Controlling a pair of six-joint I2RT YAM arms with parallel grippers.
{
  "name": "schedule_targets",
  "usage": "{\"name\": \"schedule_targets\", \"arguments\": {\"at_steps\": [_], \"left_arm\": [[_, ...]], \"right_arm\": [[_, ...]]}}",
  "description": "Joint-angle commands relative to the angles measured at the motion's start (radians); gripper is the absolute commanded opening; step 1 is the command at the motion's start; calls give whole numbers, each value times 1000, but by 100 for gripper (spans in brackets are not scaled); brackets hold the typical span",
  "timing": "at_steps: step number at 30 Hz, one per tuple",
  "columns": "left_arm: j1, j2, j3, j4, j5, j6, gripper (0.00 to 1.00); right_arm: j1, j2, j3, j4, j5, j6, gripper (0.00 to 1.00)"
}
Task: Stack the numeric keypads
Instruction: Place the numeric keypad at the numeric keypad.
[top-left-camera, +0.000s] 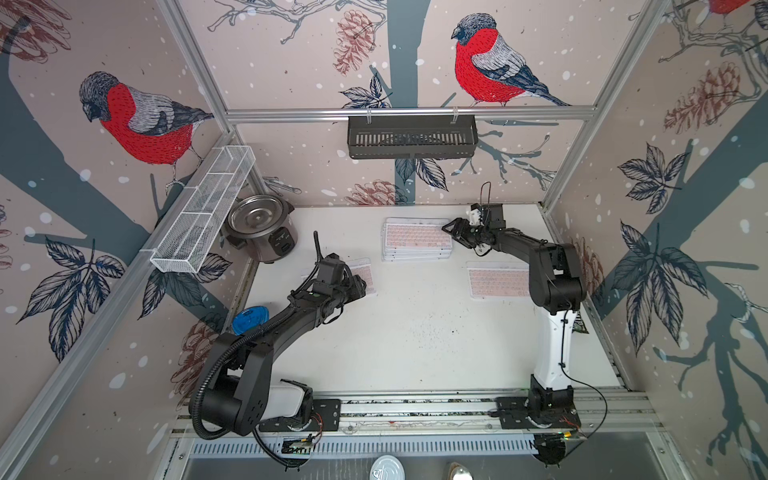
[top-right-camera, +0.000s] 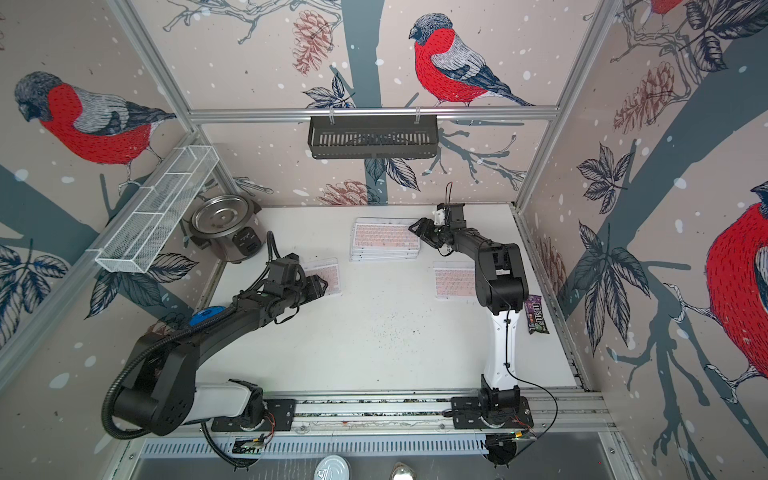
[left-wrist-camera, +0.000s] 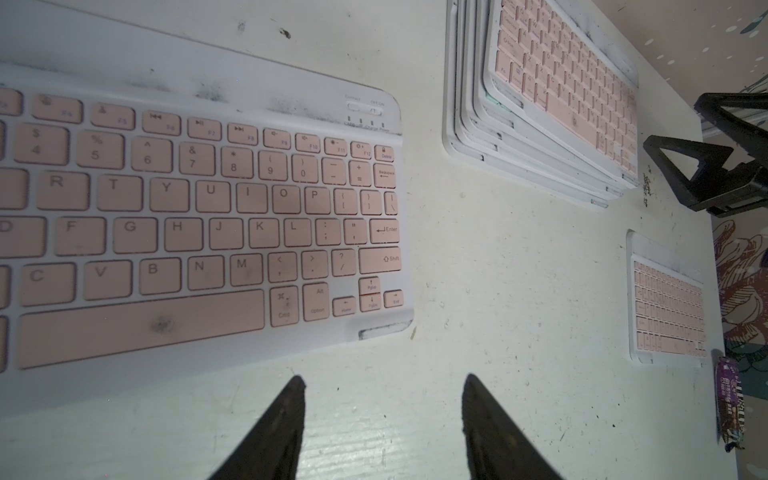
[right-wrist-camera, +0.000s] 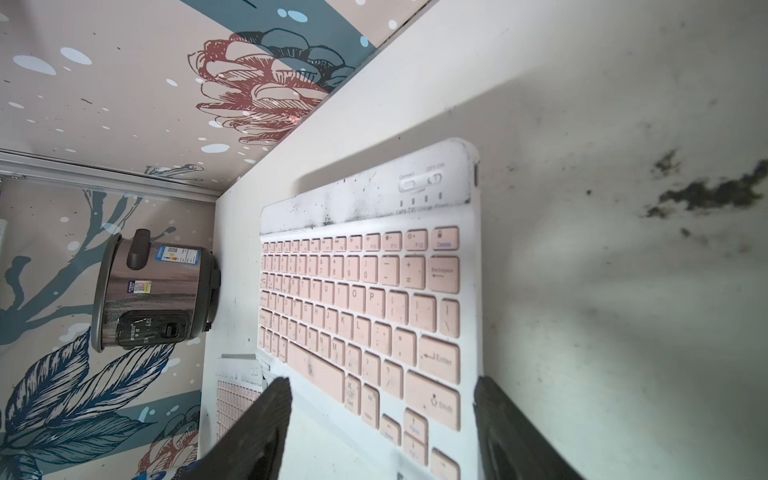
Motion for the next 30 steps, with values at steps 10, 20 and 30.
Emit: {"name": "schedule_targets", "arguments": {"at_steps": [10,20,30], "left_arm": [[2,60,47,17,-21,10,60],[2,241,160,45,-61,37,59],[-11,393,236,28,-86,87,58]], "right_arm": [[26,-177,-110,-19,71,-80,71],[101,-447,-547,242,67,12,72],[126,-569,-657,217,62,-19,72]]}}
